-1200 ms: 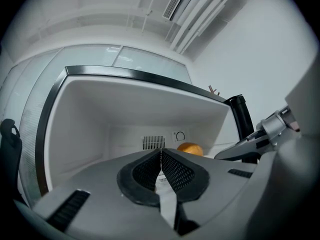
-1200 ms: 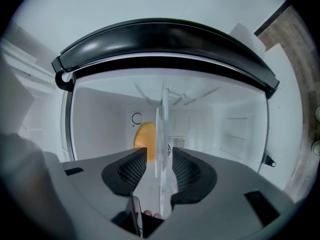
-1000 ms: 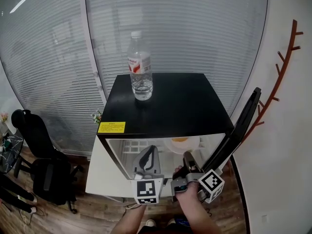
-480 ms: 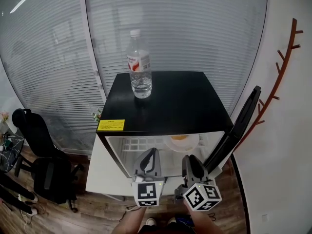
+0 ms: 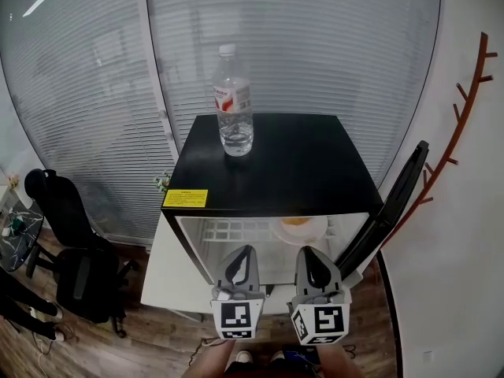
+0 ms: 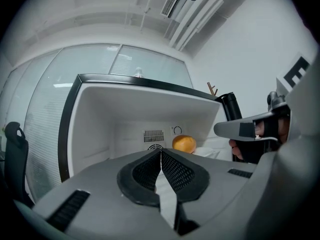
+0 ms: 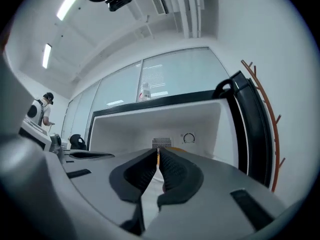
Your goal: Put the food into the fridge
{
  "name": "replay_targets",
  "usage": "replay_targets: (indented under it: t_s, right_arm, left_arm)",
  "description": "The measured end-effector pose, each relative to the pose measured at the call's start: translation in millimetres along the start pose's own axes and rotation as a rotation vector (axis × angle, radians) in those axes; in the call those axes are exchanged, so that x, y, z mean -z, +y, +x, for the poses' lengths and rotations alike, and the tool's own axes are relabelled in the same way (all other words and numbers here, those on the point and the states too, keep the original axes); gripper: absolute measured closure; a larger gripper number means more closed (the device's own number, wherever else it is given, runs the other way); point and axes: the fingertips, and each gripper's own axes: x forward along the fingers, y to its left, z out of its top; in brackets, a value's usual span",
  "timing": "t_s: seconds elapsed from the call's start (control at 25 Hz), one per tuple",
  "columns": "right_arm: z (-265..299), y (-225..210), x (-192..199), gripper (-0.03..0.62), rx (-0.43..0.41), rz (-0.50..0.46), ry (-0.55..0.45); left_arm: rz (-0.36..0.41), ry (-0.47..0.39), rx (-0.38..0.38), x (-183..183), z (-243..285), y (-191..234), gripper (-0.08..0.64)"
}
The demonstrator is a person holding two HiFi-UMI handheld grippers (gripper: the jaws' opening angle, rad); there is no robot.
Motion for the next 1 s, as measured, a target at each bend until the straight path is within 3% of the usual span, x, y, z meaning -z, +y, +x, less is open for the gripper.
replay_targets:
  t_s: [1.0]
  right_arm:
    - [15,1,1,0.555,-0.023,-0.001,0.011]
  left_arm:
    - [0.016,0.001,-0.008,3,4,0,0.531]
